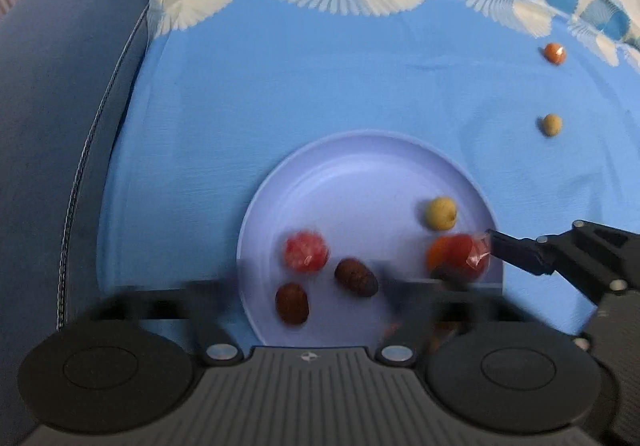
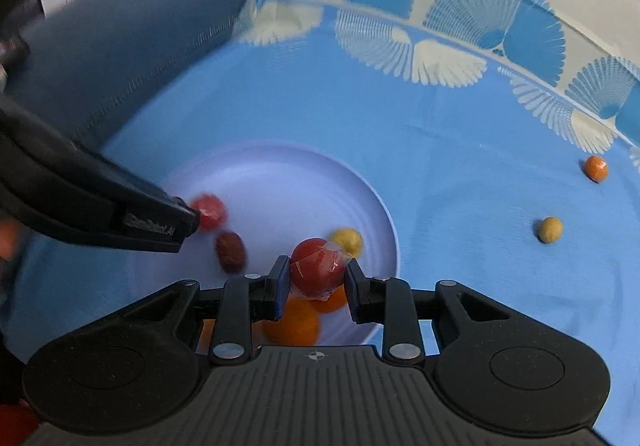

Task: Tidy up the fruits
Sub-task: 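Open the left tool over the plate while the right tool releases the netted fruit, then move both tools toward the last yellow fruit and mandarin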

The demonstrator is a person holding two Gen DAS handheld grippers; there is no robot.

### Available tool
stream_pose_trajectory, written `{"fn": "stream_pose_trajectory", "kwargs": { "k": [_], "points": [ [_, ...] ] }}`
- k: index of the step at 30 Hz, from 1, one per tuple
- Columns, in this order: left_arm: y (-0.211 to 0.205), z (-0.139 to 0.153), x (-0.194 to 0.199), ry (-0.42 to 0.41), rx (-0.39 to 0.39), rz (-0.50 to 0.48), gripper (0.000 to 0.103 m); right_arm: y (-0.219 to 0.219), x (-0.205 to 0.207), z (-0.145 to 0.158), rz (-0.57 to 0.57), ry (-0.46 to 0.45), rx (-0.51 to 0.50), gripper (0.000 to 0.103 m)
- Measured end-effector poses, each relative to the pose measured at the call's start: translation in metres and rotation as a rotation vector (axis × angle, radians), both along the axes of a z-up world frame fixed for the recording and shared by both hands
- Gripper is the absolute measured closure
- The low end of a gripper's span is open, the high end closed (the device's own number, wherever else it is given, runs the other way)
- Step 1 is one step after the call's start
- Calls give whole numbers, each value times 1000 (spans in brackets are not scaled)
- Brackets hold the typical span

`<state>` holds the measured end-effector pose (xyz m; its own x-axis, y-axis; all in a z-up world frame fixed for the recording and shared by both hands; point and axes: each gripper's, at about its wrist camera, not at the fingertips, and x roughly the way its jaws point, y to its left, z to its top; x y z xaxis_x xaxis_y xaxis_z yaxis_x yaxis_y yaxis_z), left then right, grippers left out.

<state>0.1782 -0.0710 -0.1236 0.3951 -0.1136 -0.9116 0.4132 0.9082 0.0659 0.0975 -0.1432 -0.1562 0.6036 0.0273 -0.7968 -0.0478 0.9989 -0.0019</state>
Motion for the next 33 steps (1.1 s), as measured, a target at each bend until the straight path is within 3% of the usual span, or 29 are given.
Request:
{"fn": "stream_pose_trajectory", "kwargs": {
  "k": [3,6,12,18,25,29,33],
  "points": [
    [2,14,-7,-67,13,-28,1,-1,6,-4,7,20,-2,28],
    [10,21,-18,-44,43,-32,1,-3,-3,9,10,-1,14,11],
    [46,33,-63,19,47,25,0,12,-58,26,39,66,61,8],
    [73,45,-102,20,63,93,0,23,-93,33,-15,44,59,5],
    [100,75,-107,-46,35,201,0,14,-39,13,35,4,24,4],
    [115,80,-95,-47,35,267,0,8,-14,7,47,9,102,5],
    [118,81,-79,-35,24,302,0,4,-16,11,98,6,198,5]
  ]
}}
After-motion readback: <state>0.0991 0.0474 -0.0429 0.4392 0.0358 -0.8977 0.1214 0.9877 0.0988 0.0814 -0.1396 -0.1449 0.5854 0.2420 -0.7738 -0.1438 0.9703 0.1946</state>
